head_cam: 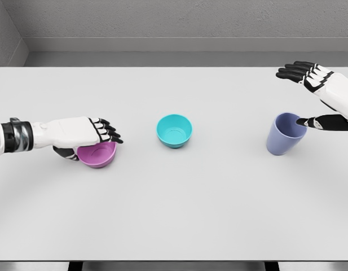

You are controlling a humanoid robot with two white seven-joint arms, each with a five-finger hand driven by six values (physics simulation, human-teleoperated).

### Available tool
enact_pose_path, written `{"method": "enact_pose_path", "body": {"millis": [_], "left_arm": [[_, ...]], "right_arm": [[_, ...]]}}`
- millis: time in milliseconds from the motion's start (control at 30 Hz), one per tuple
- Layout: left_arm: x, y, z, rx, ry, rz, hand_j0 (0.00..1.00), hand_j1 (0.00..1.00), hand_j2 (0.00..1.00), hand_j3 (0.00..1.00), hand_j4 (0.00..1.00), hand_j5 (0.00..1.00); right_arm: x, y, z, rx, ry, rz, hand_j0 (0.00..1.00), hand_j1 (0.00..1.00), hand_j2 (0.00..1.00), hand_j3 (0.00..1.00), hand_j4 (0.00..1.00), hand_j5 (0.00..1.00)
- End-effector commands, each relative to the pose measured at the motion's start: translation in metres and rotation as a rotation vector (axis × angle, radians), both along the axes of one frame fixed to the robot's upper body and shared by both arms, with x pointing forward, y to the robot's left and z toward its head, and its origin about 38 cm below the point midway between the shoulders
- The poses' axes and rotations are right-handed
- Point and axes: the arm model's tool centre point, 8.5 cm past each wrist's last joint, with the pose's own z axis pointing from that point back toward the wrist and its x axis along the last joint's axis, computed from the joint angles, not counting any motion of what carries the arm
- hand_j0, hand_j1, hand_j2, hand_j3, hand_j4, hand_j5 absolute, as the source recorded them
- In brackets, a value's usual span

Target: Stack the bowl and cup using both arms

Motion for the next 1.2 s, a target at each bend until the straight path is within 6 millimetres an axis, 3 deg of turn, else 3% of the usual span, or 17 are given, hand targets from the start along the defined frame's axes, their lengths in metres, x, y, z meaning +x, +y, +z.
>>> {"method": "enact_pose_path", "body": {"millis": [0, 433, 533, 700, 967, 1167], "left_arm": [[0.000, -0.001, 0.000, -0.002, 0.002, 0.001, 1.00, 1.00, 1.00, 1.00, 1.00, 1.00], [0.000, -0.007, -0.007, 0.011, 0.026, -0.009, 1.00, 1.00, 1.00, 1.00, 1.00, 1.00], [0.000, -0.007, -0.007, 0.011, 0.026, -0.011, 0.79, 0.79, 0.79, 0.79, 0.79, 0.79], [0.000, -0.007, -0.006, 0.013, 0.022, -0.009, 0.62, 0.62, 0.62, 0.62, 0.62, 0.62], [0.003, -0.012, 0.001, -0.045, 0.019, -0.006, 0.63, 0.63, 0.63, 0.63, 0.63, 0.63], [0.013, -0.037, 0.013, -0.143, -0.010, -0.026, 0.63, 0.63, 0.63, 0.63, 0.63, 0.63]], "right_arm": [[0.000, 0.000, 0.000, 0.007, 0.002, 0.000, 1.00, 1.00, 1.00, 1.00, 1.00, 1.00], [0.001, 0.006, -0.007, 0.042, 0.008, 0.005, 1.00, 1.00, 1.00, 1.00, 1.00, 1.00], [0.000, 0.007, -0.008, 0.043, 0.009, 0.006, 1.00, 1.00, 1.00, 1.00, 1.00, 1.00], [0.000, 0.007, -0.008, 0.043, 0.009, 0.006, 1.00, 1.00, 1.00, 1.00, 1.00, 1.00], [0.001, 0.006, -0.008, 0.043, 0.010, 0.005, 1.00, 1.00, 1.00, 1.00, 1.00, 1.00], [0.001, 0.006, -0.008, 0.043, 0.010, 0.005, 1.00, 1.00, 1.00, 1.00, 1.00, 1.00]]}}
